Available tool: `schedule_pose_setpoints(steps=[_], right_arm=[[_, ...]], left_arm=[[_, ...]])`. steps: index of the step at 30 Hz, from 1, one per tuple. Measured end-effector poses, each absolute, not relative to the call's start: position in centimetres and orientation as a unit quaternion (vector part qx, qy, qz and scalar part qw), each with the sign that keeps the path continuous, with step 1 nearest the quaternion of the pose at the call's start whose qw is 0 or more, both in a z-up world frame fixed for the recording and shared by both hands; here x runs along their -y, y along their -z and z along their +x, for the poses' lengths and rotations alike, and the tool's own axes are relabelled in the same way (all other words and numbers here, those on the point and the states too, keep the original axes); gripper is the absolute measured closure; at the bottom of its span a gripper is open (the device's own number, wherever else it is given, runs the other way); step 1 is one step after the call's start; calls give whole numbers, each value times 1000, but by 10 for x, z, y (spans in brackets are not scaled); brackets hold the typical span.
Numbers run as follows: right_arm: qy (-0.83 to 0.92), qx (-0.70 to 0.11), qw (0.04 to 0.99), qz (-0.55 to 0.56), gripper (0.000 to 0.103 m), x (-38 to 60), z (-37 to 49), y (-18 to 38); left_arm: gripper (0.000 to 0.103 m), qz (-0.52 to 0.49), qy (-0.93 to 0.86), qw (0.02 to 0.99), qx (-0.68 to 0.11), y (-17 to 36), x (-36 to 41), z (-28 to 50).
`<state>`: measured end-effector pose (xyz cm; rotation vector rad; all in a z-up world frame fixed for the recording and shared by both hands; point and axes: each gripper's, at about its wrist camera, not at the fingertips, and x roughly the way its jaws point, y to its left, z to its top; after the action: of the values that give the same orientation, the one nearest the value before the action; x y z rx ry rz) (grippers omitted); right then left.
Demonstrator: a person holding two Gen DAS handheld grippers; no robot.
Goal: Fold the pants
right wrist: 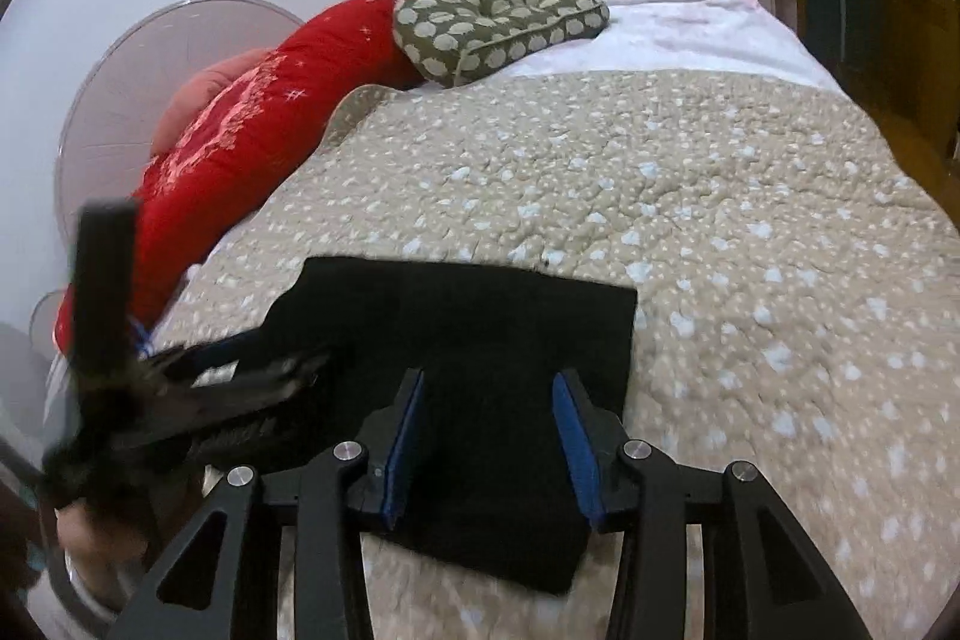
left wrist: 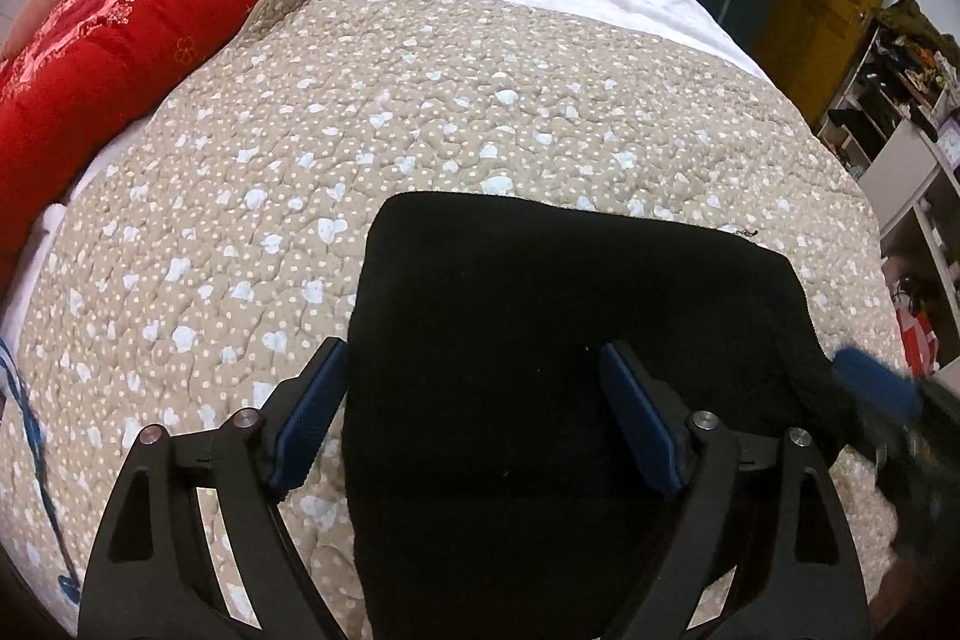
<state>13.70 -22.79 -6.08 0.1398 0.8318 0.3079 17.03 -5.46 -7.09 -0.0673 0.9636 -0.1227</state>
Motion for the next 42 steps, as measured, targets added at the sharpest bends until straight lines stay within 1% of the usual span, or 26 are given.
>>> schedule_pose_setpoints(steps=[2, 6, 9, 14, 17, 27, 42], right_arm=[[-142, -407, 900, 56, 61, 225, 124, 67], [-119, -406, 906, -17, 59, 208, 111, 88], [-111, -395, 911, -40, 59, 201, 107, 87], [-124, -363, 923, 5, 60, 211, 93, 59], [-108, -348, 931, 10, 60, 212, 87, 48], [-84, -354, 931, 27, 58, 211, 73, 38], [-89, -352, 931, 35, 57, 209, 46, 30]], left_arm=[[18, -34, 60, 884, -463, 71, 54, 169], [18, -36, 56, 885, -461, 70, 55, 164], [18, -49, 58, 882, -465, 68, 52, 158], [18, -48, 47, 891, -450, 57, 47, 141], [18, -49, 41, 893, -445, 51, 45, 130], [18, -49, 29, 905, -422, 37, 41, 85], [18, -23, 15, 925, -379, 12, 46, 42]])
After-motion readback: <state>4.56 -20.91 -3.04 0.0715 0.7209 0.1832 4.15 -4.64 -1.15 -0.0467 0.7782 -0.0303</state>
